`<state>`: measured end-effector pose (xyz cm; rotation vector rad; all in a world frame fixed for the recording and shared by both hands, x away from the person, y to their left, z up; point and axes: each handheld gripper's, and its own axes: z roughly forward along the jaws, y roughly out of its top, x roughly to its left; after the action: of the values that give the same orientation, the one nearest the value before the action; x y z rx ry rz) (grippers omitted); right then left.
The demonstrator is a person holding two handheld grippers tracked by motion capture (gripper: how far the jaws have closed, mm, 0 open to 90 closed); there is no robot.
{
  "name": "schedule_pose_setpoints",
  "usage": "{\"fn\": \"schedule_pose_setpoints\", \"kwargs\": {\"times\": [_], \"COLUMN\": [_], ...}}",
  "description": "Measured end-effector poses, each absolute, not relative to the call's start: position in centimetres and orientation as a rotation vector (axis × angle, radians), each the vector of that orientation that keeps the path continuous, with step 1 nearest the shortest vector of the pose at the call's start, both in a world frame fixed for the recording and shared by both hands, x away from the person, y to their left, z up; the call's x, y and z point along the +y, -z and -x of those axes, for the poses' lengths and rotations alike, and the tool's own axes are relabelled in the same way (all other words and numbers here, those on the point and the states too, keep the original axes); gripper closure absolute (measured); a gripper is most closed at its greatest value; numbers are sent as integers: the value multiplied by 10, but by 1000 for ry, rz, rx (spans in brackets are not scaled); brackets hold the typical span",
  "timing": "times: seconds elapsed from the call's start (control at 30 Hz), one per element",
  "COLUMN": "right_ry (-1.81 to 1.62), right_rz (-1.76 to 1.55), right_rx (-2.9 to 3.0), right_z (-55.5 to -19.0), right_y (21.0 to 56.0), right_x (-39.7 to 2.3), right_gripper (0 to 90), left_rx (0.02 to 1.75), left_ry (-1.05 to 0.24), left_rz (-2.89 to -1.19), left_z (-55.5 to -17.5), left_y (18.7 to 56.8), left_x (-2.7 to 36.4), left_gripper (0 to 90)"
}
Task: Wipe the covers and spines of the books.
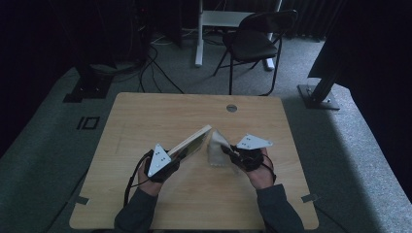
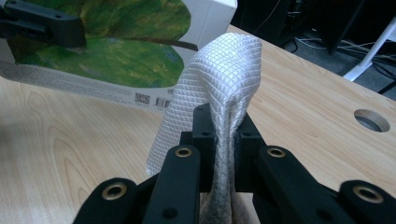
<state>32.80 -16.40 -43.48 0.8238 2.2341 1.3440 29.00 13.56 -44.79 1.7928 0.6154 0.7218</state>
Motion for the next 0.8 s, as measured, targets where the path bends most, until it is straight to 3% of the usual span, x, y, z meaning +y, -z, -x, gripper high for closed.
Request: {"fn": "schedule_pose_setpoints", "kwargs": {"times": [0.8], "right_ry": [-1353], "right_rz": [-827], "right_rx": [2187], "right_z": [-330], "right_y": [421], "right_x": [-171], "right_gripper": [833], "left_rx": [518], "left_ry": [-857], "left_rz": [-1872], "left_z": [-279], "left_y": [455], "left_x": [116], "left_gripper": [779]}}
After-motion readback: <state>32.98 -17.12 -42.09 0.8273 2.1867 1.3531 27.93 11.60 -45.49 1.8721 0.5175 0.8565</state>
